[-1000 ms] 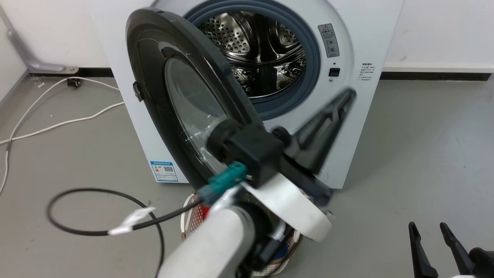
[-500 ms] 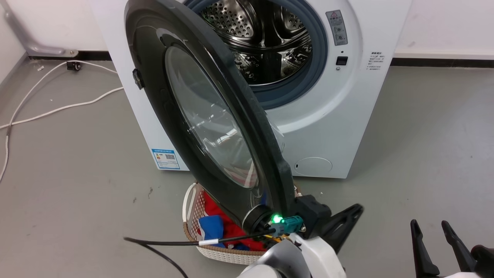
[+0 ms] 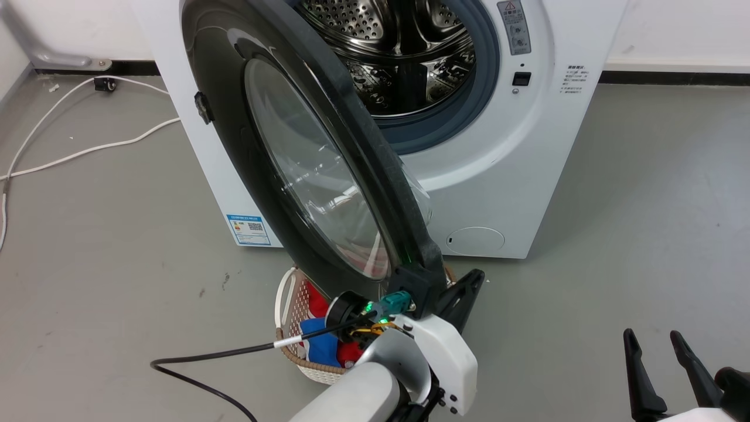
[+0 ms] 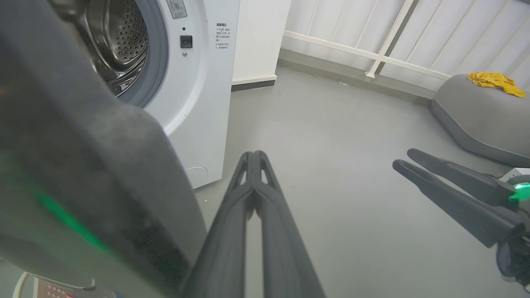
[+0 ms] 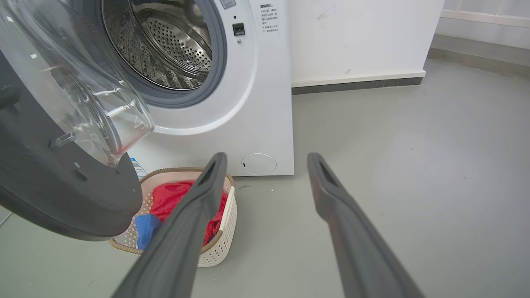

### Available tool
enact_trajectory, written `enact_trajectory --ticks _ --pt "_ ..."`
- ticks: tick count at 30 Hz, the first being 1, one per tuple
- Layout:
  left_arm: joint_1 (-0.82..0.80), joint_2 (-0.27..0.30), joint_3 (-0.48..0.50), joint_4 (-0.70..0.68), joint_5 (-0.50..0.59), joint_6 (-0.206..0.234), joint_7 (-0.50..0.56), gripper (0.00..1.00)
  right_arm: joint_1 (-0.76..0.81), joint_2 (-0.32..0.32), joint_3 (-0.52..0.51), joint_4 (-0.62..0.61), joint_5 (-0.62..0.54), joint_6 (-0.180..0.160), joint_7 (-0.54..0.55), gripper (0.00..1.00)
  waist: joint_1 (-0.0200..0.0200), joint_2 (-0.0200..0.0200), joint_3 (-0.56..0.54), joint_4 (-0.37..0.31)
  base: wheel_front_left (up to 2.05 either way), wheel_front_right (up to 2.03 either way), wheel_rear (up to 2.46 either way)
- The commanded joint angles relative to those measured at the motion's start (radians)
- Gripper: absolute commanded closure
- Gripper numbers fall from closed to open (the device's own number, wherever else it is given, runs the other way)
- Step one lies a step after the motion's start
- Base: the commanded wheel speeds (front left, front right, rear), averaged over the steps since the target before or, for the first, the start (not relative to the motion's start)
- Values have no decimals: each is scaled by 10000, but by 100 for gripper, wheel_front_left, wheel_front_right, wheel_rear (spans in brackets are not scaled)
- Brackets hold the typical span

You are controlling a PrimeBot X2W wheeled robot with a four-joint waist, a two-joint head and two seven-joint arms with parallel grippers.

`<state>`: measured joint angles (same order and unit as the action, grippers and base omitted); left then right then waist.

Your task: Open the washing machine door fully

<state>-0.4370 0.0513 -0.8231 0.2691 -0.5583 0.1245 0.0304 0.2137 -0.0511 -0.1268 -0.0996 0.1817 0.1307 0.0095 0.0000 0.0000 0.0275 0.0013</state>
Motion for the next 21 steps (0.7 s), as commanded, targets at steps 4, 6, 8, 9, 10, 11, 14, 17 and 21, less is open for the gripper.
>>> enact_trajectory --ticks 4,6,8,9,10,11,14,17,21 --pt "-220 1 119 269 -89 27 -198 100 -182 12 26 103 22 1 -63 0 0 0 8 5 0 0 0" --pt "-271 21 154 396 -123 61 -261 100 -198 12 28 151 39 1 -73 0 0 0 11 19 0 0 0" --pt "-276 26 167 479 -174 113 -314 100 -225 12 16 185 56 1 -91 0 0 0 4 41 0 0 0" --pt "-256 38 175 514 -166 147 -333 100 -231 12 5 205 74 1 -103 0 0 0 1 55 0 0 0" --pt "-212 43 187 535 -194 211 -356 100 -230 12 -12 228 91 0 -109 0 0 0 -8 77 0 0 0" --pt "-161 50 181 542 -221 245 -367 100 -221 12 -43 235 100 1 -113 0 0 0 -6 115 0 0 0" --pt "10 82 158 538 -250 343 -349 100 -230 12 -91 282 105 1 -117 0 0 0 -24 230 0 0 0" --pt "156 206 165 450 -262 434 -380 100 -232 10 -113 365 122 0 -103 0 0 0 -93 380 0 0 0" --pt "461 416 68 73 -225 514 -333 100 -213 12 -136 460 154 1 -114 0 0 0 -204 613 0 0 0"
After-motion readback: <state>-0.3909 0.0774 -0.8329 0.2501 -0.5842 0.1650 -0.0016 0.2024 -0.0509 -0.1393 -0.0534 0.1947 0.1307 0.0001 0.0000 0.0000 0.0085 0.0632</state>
